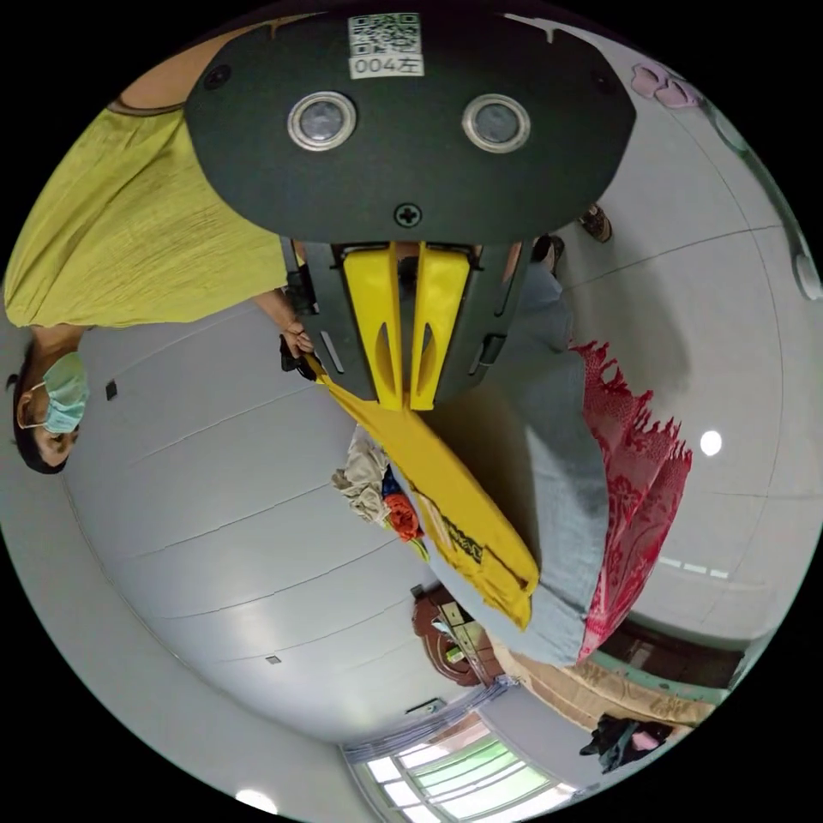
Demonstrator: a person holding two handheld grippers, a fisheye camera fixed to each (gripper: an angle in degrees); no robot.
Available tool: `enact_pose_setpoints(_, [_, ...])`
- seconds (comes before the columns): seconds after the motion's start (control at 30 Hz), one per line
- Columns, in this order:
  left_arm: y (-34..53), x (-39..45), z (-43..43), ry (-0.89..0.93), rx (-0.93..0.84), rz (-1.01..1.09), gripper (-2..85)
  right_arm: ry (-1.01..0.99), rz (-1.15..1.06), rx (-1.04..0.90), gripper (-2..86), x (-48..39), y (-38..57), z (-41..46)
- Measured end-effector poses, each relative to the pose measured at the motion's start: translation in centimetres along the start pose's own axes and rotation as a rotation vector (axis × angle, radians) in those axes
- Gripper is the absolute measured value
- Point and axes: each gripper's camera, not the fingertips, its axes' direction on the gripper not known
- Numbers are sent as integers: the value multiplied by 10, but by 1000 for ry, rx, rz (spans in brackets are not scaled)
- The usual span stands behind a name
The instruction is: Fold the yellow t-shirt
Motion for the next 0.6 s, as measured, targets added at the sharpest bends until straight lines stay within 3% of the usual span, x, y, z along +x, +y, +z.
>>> enact_pose_setpoints(0.17, [-3,18,-19,11,1,18,16,25,-36,-13,0,-22,-5,-5])
enact_pose_setpoints(0.37, [18,11,-30,2,-22,-109,16,39,39,-53,0,-10,4,4])
enact_pose_setpoints(0.6, [-8,31,-36,41,149,-184,18,-44,119,-1,1,8,-46,26])
